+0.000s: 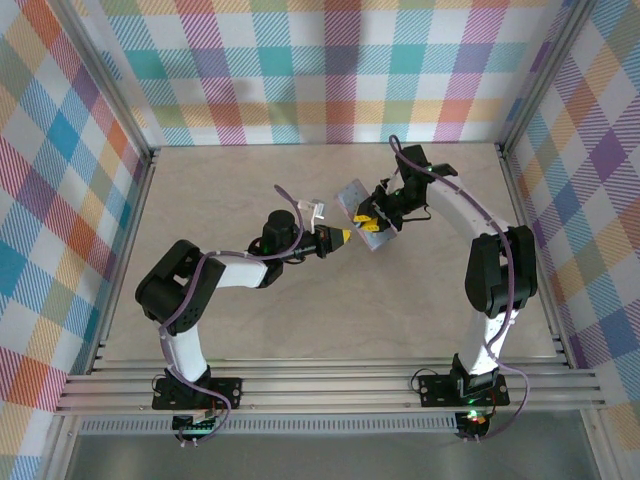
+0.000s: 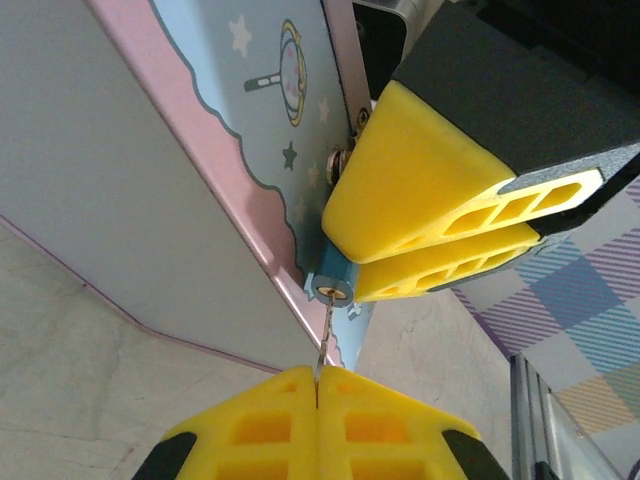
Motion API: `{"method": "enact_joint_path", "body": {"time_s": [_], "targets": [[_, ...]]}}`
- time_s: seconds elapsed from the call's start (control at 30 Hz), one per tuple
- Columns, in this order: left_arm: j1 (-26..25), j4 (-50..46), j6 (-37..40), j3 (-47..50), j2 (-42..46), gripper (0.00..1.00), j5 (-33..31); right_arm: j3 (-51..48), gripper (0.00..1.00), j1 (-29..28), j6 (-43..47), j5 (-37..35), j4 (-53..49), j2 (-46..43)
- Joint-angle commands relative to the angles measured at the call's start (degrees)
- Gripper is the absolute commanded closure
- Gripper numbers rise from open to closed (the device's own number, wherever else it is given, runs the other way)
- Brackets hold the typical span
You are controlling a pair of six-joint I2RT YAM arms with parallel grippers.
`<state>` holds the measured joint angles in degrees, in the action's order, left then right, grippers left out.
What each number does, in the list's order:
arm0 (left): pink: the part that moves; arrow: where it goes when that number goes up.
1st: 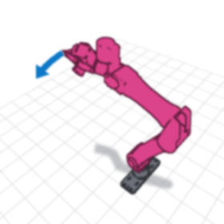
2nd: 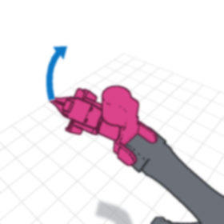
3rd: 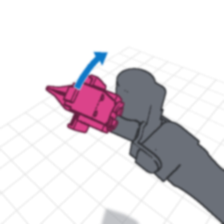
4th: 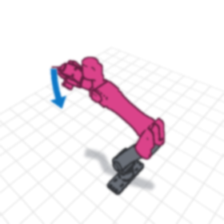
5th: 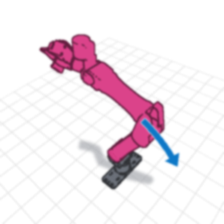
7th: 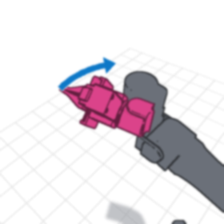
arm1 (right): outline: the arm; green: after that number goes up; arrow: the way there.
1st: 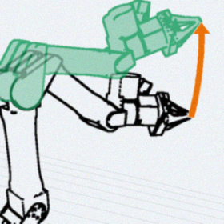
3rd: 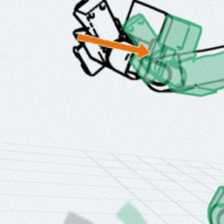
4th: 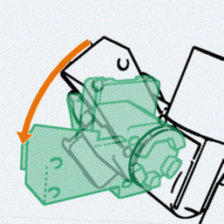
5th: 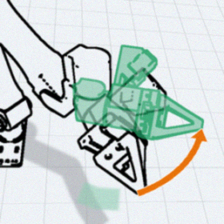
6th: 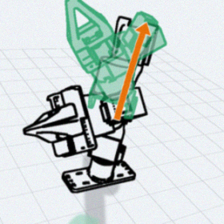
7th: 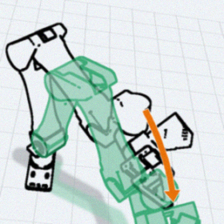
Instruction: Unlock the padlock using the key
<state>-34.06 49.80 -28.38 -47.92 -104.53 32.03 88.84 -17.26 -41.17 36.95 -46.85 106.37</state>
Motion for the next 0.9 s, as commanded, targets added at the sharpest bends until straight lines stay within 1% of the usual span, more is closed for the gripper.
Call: {"method": "enact_joint_path", "body": {"time_s": [0.0, 0.43, 0.7, 0.87], "targets": [[-0.5, 4.0, -1.1, -1.5, -0.4, 1.0, 1.8, 2.3, 1.0, 0.1, 1.3, 2.9, 0.3, 0.0], [-0.6, 6.5, -3.5, -2.2, -1.6, 1.0, 2.2, 1.1, 1.0, 0.1, 2.2, 4.8, 1.0, -0.4], [1.2, 12.5, -8.4, -1.8, -3.6, 1.0, 4.1, 0.2, 1.0, 0.1, 6.3, 7.4, 0.9, -1.6], [1.6, 12.1, -8.5, -2.2, -2.9, 1.0, 5.7, -0.4, 1.0, 0.1, 7.7, 7.3, -0.4, -1.8]]}}
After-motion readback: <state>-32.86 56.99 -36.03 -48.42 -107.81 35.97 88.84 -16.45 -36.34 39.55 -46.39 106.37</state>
